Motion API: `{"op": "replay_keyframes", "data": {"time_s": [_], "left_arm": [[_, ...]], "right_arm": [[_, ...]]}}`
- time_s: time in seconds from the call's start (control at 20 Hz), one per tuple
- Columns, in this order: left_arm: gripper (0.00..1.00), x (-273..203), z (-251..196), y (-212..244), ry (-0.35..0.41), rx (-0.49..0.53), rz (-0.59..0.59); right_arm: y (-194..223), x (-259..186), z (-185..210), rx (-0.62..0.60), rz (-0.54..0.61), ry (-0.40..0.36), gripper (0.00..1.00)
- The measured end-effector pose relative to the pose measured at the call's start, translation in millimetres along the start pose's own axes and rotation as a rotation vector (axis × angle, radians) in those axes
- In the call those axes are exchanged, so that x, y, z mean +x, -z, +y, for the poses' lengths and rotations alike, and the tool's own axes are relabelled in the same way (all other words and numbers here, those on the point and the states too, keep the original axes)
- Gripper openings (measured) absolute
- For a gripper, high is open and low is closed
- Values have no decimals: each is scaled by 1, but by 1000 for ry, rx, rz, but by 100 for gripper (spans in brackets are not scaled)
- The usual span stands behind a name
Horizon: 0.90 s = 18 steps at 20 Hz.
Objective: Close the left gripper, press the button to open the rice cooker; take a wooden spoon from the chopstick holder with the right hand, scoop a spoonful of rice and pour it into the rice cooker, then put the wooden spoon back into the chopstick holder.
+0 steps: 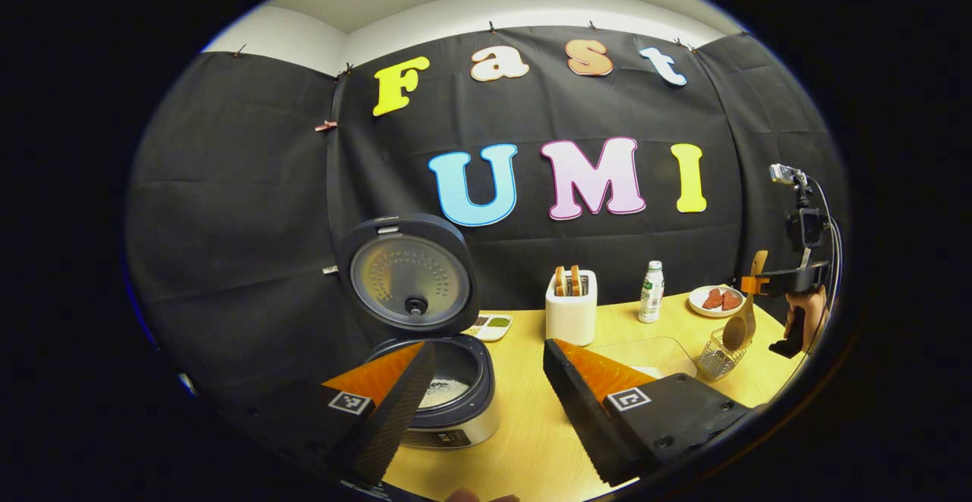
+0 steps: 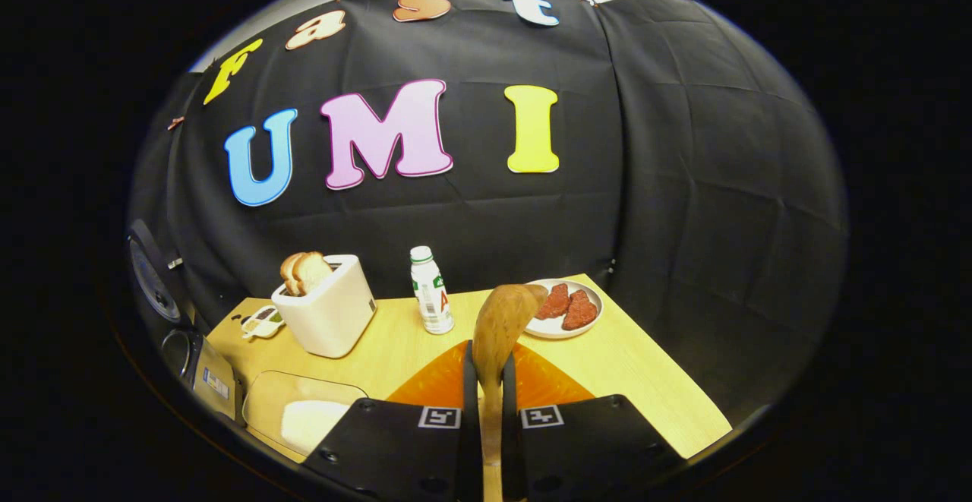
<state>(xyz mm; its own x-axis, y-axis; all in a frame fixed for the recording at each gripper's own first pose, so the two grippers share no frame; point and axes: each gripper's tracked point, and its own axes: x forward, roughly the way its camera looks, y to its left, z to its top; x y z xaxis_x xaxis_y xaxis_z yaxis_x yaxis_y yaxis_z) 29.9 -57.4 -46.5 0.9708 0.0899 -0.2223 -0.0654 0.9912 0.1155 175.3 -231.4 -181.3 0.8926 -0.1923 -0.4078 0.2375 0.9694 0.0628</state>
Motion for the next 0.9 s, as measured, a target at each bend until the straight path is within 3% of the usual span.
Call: {"op": "replay_keyframes", "data": {"time_s": [0.35,0.55,0.7,0.75,0.8,0.9], "left_arm": [[97,0,1,-2,-3,1,-4],[97,-1,4,-2,-2,-3,-8],[97,0,6,-5,-3,-10,-12],[97,-1,7,-6,-2,-11,-15],[97,-1,8,-7,-4,-8,-20],[97,1,13,-13,-7,-12,-36]], "right_arm": [[39,-2,-10,21,129,46,27],[26,-10,-23,25,92,112,34],[19,-17,-28,37,70,147,44],[17,-21,-29,35,61,153,40],[14,-23,-30,32,50,159,46],[10,-31,-29,29,35,159,45]]}}
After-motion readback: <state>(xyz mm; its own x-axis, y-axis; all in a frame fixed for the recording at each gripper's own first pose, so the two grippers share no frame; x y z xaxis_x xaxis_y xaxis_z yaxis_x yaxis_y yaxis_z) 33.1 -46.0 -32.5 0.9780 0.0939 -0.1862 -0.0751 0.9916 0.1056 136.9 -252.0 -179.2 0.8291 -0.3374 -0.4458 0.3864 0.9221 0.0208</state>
